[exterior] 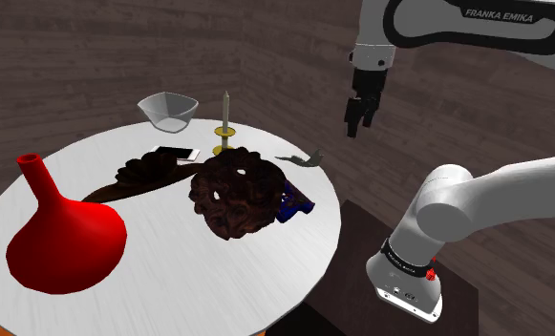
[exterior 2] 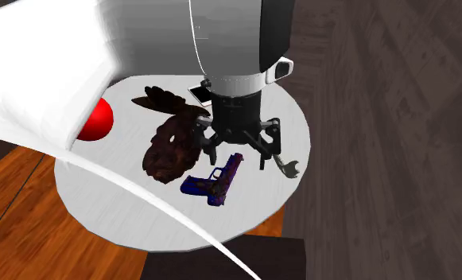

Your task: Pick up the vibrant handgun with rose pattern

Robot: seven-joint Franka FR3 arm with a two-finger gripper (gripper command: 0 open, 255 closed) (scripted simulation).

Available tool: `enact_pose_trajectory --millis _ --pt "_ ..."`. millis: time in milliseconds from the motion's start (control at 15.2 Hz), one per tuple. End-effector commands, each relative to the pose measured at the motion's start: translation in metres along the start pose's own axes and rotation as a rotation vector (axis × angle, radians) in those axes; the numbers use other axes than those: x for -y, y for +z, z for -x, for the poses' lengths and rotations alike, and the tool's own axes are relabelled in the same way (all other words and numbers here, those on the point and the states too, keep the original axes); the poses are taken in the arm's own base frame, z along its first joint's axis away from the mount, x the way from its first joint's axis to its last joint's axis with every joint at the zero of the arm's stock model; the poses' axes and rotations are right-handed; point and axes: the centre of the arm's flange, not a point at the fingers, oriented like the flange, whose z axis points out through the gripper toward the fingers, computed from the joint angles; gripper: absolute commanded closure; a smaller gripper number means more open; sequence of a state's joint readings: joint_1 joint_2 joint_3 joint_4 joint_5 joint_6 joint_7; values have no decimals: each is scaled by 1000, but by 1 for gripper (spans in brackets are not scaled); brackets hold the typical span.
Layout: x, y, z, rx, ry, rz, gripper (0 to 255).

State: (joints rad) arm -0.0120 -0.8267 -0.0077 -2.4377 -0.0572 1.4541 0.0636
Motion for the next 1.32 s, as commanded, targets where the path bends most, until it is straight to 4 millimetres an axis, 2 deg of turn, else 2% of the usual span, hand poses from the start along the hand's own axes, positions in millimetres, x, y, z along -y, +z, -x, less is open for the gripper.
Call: enact_pose_trajectory --millis 0,1254 --pt "0 0 0 0 0 0 0" --pt "34 179 -160 -62 205 -69 0"
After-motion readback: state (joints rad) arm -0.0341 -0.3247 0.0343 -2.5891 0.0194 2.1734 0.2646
